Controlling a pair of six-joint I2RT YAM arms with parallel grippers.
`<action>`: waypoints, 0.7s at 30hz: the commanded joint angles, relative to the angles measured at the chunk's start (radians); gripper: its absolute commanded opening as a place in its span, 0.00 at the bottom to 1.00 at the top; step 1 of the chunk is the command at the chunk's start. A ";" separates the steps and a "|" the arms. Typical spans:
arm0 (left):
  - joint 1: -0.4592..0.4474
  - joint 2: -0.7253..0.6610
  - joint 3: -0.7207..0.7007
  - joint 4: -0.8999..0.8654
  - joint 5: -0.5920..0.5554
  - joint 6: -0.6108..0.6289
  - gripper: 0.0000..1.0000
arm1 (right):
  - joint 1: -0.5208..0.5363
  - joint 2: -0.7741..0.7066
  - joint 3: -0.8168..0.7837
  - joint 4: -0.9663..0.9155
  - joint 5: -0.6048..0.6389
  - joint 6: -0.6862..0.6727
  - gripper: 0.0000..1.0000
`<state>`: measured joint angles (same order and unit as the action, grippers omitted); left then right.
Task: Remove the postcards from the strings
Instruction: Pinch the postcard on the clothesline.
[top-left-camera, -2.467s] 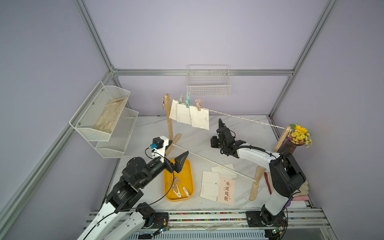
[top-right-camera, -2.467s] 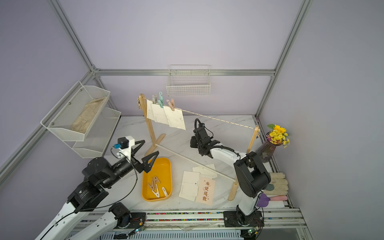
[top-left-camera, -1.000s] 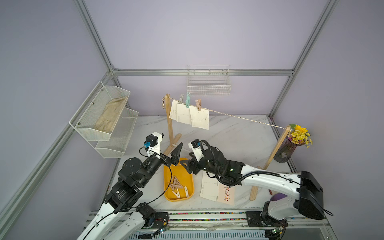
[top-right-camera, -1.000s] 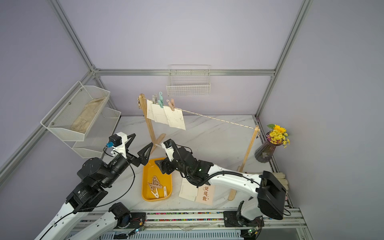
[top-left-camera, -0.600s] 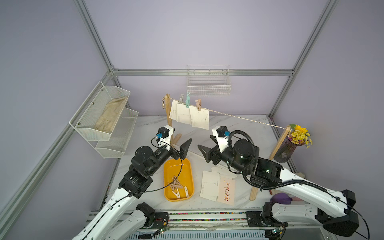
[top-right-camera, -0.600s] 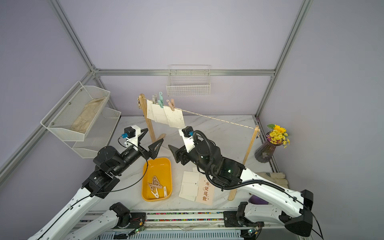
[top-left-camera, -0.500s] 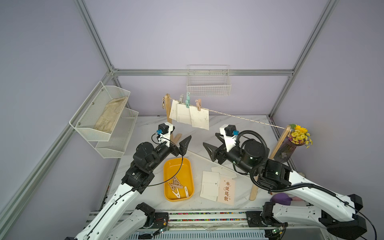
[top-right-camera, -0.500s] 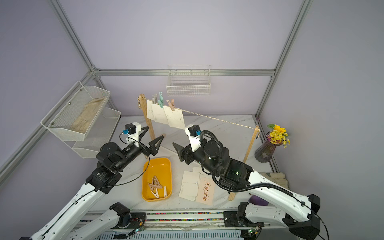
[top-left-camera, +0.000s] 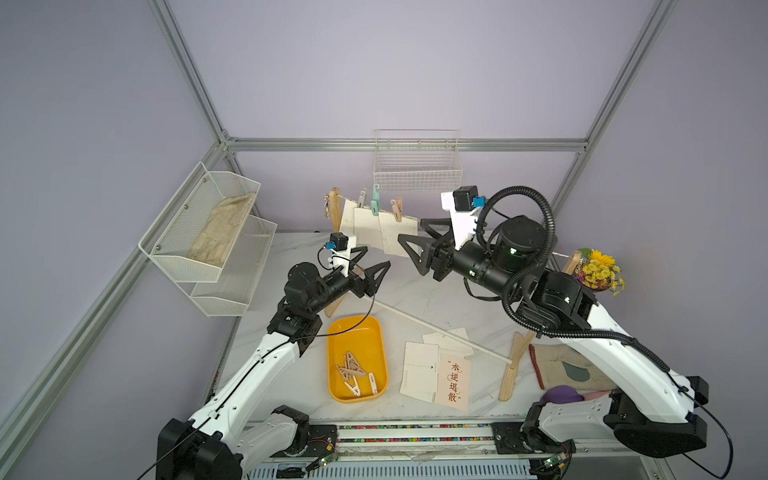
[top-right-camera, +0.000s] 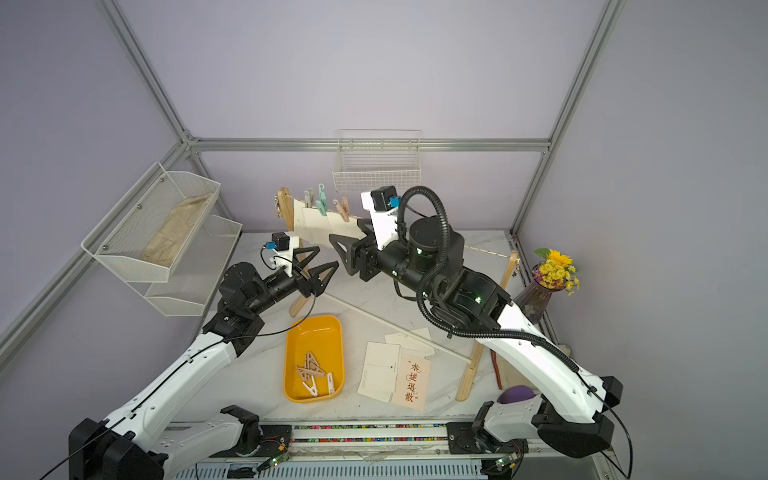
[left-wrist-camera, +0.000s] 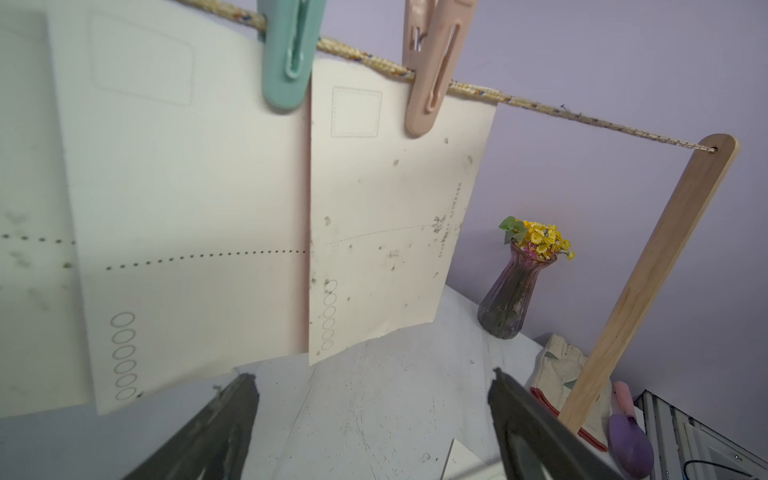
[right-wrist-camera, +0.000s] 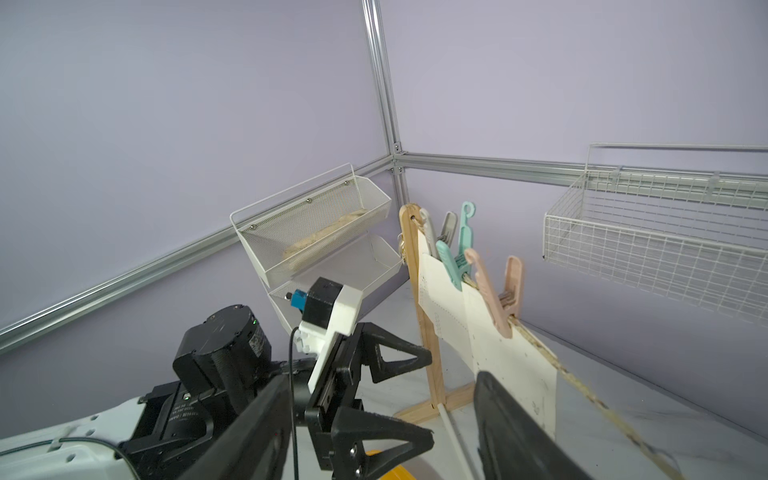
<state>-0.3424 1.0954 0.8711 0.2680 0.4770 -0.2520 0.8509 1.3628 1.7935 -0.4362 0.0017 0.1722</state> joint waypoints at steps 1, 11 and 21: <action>0.014 0.021 0.105 0.083 0.075 -0.003 0.81 | -0.074 0.053 0.077 -0.063 -0.173 0.031 0.70; 0.041 0.134 0.179 0.128 0.117 0.000 0.77 | -0.172 0.117 0.136 -0.065 -0.315 -0.073 0.74; 0.068 0.257 0.313 0.045 0.260 0.017 0.89 | -0.199 0.124 0.142 -0.063 -0.351 -0.064 0.77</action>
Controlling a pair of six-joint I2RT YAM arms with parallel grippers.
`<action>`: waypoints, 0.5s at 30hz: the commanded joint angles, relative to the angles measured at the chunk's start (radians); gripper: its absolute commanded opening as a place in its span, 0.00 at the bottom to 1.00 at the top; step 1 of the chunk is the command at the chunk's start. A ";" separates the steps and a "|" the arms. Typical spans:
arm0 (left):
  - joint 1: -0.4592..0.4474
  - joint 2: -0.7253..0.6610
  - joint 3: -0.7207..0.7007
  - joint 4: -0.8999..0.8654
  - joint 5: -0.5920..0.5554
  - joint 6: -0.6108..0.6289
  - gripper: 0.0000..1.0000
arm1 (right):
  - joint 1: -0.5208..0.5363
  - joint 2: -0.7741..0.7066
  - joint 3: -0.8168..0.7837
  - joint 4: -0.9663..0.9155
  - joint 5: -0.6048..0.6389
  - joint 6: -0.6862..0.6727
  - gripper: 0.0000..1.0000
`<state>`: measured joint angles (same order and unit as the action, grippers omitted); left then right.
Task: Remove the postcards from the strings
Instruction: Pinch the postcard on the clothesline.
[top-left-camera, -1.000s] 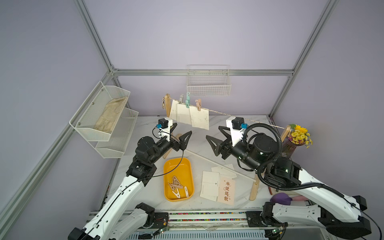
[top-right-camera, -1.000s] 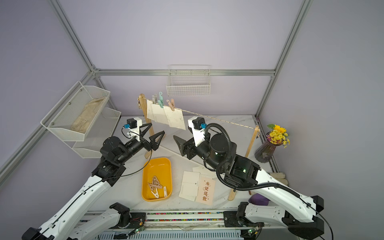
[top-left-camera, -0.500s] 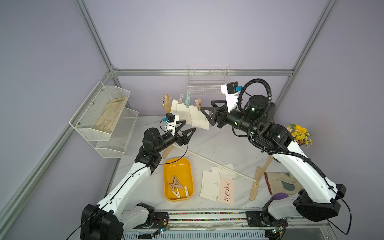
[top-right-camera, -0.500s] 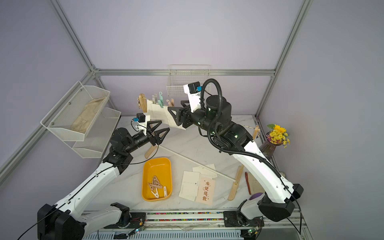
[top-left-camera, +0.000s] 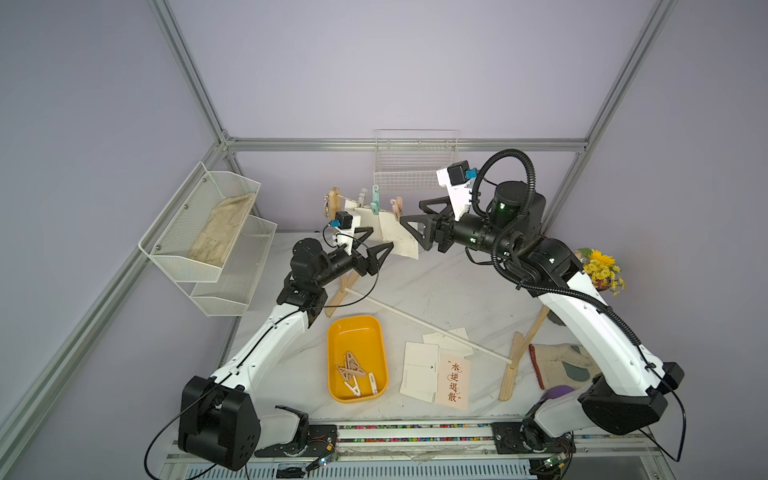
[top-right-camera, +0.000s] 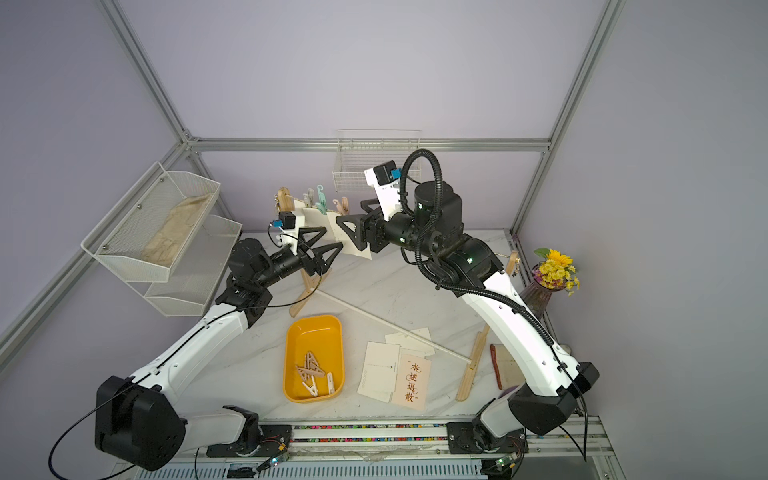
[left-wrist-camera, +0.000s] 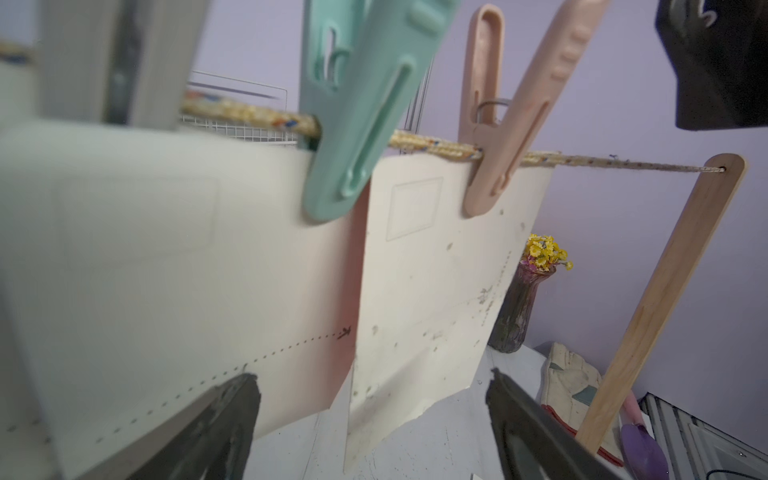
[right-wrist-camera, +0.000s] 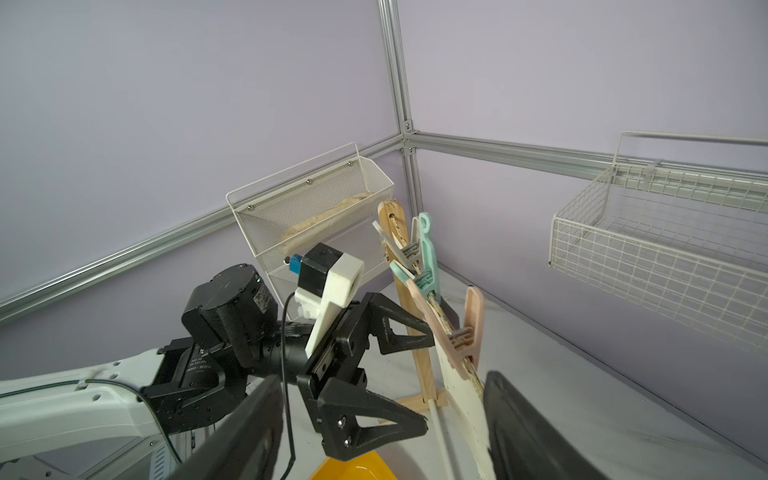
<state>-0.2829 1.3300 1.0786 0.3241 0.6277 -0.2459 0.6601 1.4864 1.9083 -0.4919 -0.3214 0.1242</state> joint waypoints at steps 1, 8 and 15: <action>0.010 0.035 0.121 -0.022 0.131 0.008 0.90 | -0.009 0.004 0.028 -0.008 -0.029 -0.016 0.78; 0.011 0.064 0.146 -0.017 0.171 0.001 0.94 | -0.014 0.014 0.040 -0.005 -0.035 -0.014 0.79; 0.011 0.050 0.103 0.037 0.201 -0.042 0.73 | -0.021 0.033 0.050 -0.004 -0.021 -0.016 0.79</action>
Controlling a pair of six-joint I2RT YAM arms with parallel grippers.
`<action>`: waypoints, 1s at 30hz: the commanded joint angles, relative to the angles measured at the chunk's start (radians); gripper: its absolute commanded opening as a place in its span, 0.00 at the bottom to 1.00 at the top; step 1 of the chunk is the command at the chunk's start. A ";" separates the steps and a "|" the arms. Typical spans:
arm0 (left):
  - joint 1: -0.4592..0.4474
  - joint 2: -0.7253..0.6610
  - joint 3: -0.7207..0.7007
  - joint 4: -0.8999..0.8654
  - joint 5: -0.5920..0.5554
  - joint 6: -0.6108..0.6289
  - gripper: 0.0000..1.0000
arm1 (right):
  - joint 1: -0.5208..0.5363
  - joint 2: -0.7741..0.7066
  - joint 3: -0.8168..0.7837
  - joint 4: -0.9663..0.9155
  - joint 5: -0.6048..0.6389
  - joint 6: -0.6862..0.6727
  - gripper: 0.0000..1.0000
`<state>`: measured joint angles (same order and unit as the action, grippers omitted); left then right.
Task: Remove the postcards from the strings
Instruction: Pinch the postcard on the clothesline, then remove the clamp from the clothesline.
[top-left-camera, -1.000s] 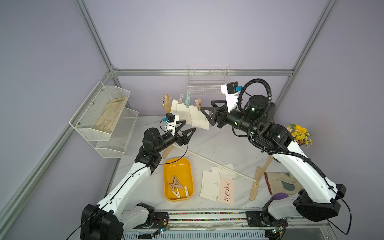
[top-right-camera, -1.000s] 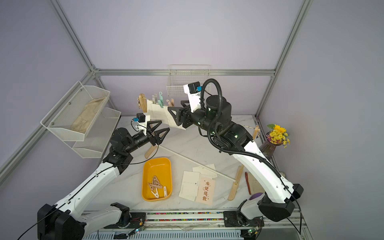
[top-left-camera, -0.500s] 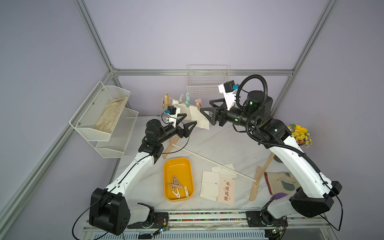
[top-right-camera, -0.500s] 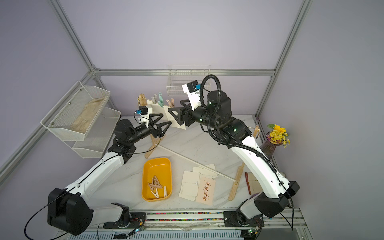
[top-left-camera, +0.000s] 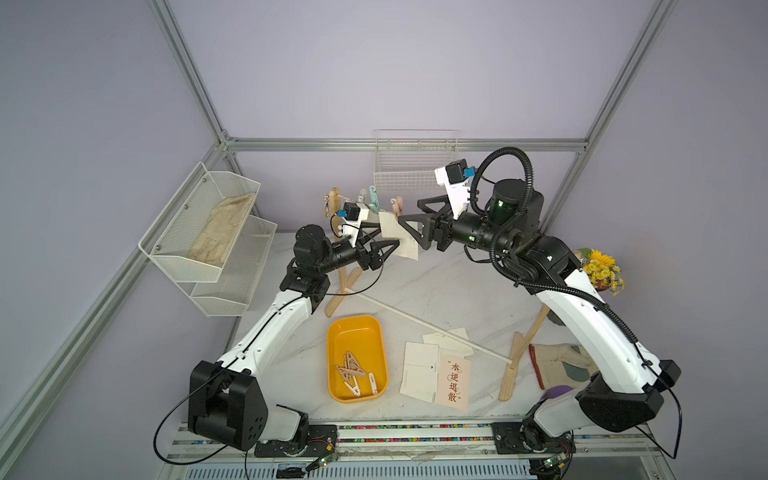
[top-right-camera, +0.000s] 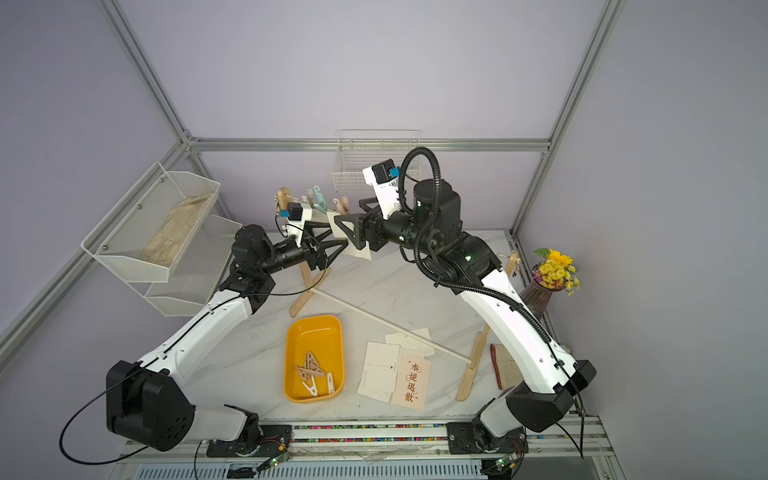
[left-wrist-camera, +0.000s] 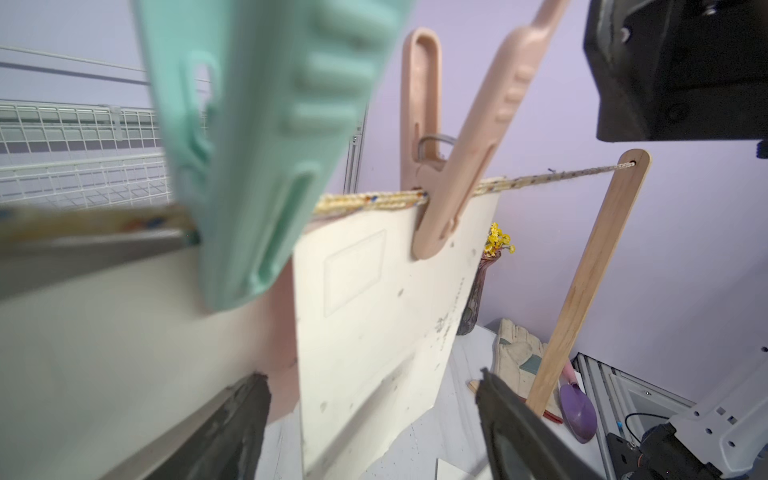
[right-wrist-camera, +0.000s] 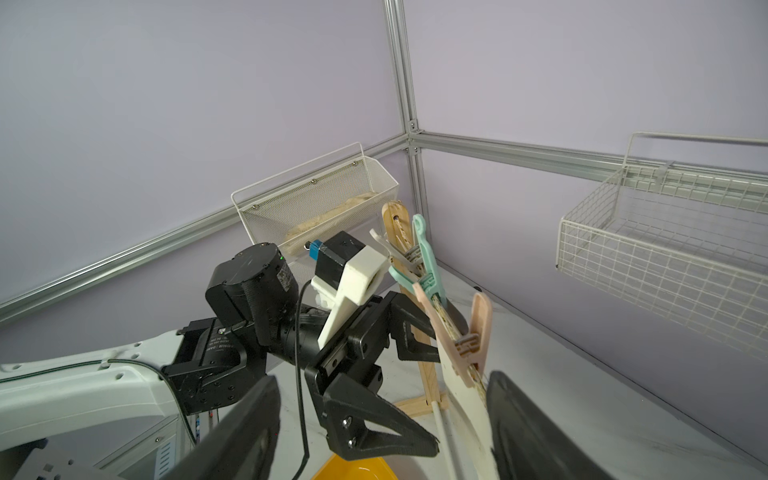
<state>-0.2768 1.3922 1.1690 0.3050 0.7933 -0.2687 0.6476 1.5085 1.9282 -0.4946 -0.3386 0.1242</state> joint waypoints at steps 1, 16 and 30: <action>0.005 -0.013 0.005 0.060 0.034 -0.020 0.69 | -0.009 0.014 0.031 0.000 -0.002 -0.016 0.79; 0.005 -0.022 -0.045 0.097 0.028 -0.061 0.16 | -0.017 0.116 0.106 -0.003 0.031 -0.067 0.80; 0.010 -0.021 -0.050 0.080 -0.009 -0.075 0.04 | -0.019 0.231 0.174 -0.014 -0.033 -0.164 0.69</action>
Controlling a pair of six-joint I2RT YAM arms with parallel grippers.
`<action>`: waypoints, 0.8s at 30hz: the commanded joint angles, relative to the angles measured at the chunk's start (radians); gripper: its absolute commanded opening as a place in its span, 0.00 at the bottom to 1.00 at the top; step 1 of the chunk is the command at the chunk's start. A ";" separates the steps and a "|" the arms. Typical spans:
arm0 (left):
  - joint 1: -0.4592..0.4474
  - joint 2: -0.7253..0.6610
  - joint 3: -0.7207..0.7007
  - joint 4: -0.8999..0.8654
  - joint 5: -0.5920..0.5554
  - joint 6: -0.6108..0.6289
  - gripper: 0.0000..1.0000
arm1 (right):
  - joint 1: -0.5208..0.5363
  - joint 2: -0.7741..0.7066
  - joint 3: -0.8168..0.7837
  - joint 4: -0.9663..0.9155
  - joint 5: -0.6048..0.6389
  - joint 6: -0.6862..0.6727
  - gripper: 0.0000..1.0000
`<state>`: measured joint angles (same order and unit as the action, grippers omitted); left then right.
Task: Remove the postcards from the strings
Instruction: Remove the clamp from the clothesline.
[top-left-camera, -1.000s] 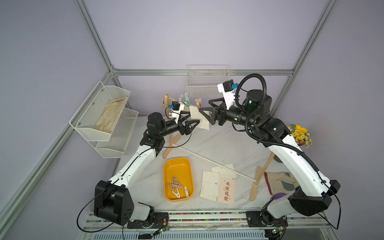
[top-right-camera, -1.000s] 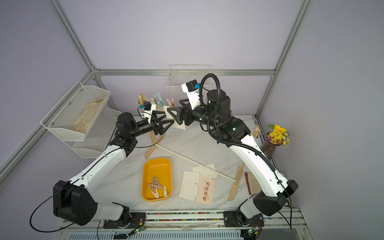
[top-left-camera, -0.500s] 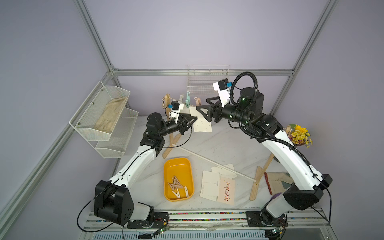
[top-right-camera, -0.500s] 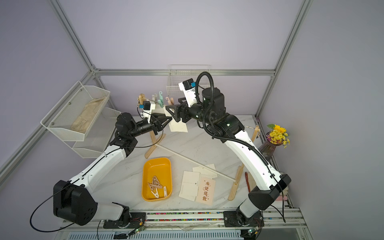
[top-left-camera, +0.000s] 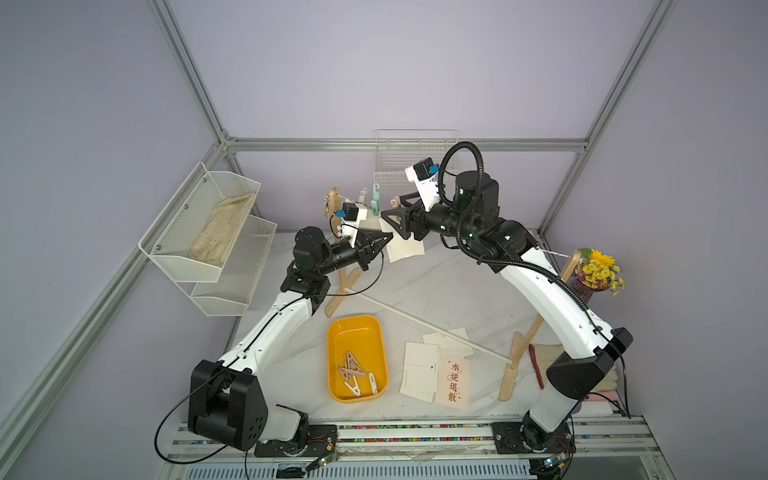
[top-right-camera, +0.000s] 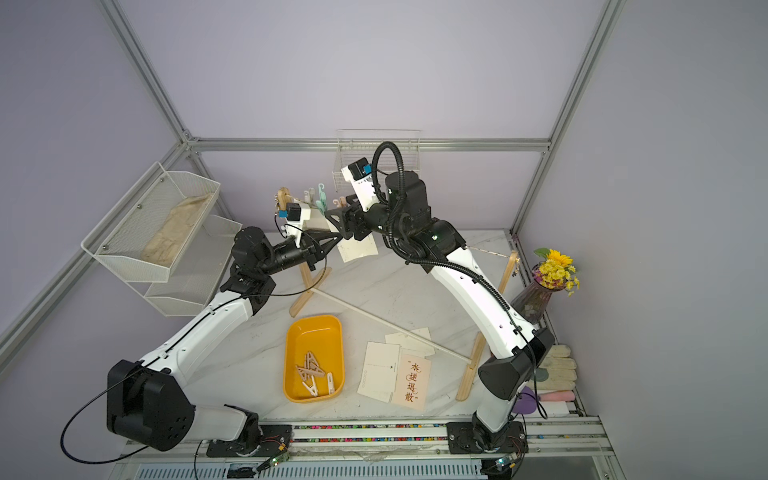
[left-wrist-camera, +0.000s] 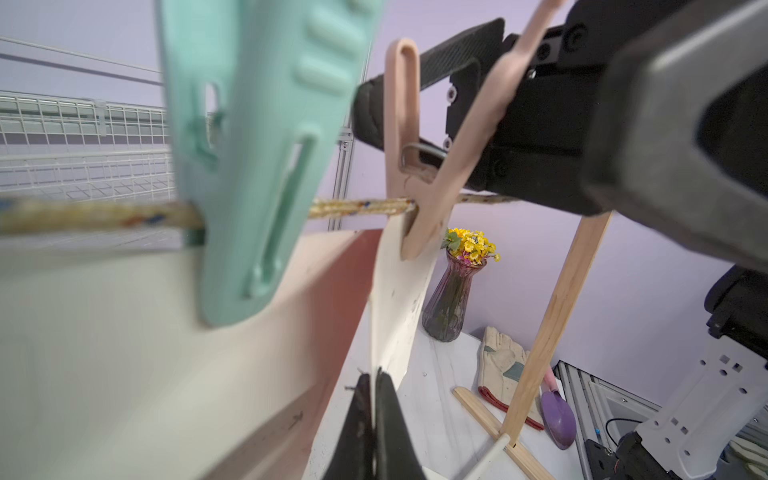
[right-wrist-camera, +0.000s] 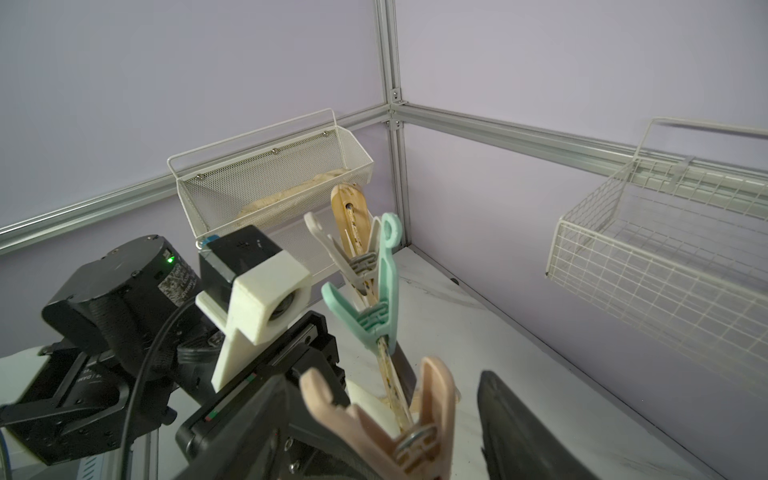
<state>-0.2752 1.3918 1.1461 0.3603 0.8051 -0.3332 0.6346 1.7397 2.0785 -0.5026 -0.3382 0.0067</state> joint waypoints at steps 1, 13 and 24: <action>0.010 -0.020 -0.026 0.021 -0.022 -0.010 0.03 | -0.005 0.000 0.020 0.000 -0.041 -0.048 0.68; 0.017 -0.017 -0.011 0.010 -0.032 -0.021 0.02 | -0.006 0.043 0.043 0.024 -0.072 -0.059 0.48; 0.022 -0.022 -0.009 0.003 -0.037 -0.029 0.01 | -0.006 0.039 0.028 0.073 -0.059 -0.051 0.32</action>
<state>-0.2638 1.3918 1.1461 0.3424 0.7921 -0.3492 0.6292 1.7817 2.1052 -0.4747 -0.3878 -0.0338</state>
